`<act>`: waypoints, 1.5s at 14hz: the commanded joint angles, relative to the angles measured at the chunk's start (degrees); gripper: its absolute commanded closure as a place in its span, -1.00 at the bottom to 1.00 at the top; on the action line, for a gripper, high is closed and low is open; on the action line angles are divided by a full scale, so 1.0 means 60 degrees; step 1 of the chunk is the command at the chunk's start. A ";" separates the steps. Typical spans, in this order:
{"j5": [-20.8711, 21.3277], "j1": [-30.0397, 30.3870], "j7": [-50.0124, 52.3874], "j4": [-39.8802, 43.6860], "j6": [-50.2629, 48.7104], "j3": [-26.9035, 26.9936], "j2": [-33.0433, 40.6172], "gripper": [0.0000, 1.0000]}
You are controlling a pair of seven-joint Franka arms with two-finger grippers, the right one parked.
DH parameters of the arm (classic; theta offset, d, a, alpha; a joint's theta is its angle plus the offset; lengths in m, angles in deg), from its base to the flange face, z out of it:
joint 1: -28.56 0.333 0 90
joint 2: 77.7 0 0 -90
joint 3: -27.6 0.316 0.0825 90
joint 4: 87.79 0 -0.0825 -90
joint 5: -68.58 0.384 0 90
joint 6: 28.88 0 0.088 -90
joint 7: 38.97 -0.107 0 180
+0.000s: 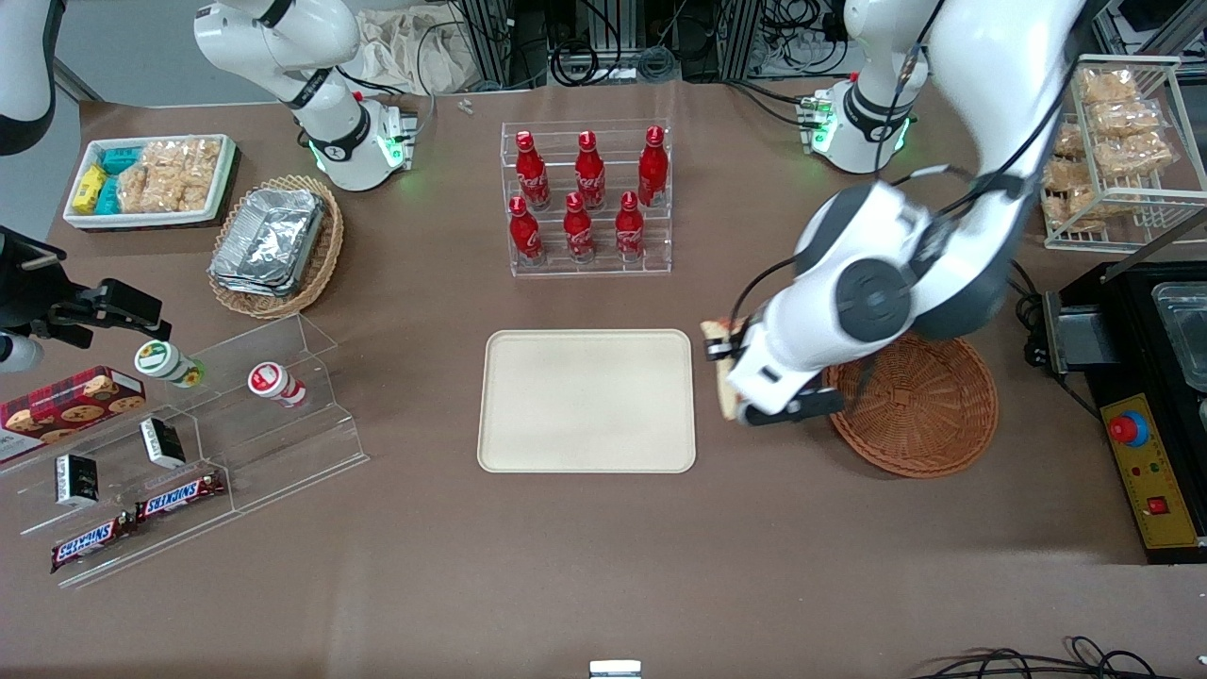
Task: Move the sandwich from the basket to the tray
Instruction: 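Carry the sandwich over the cream tray and lower it, then open the left gripper to release the sandwich onto the tray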
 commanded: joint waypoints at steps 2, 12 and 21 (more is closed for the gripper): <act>0.0844 -0.0851 0.0263 0.0256 0.1429 -0.0008 -0.1283 1.00; 0.3555 -0.1526 0.0907 -0.0754 0.3247 0.0021 -0.2312 0.73; 0.3746 -0.1453 0.2271 -0.0623 0.3249 0.0021 -0.2414 -1.00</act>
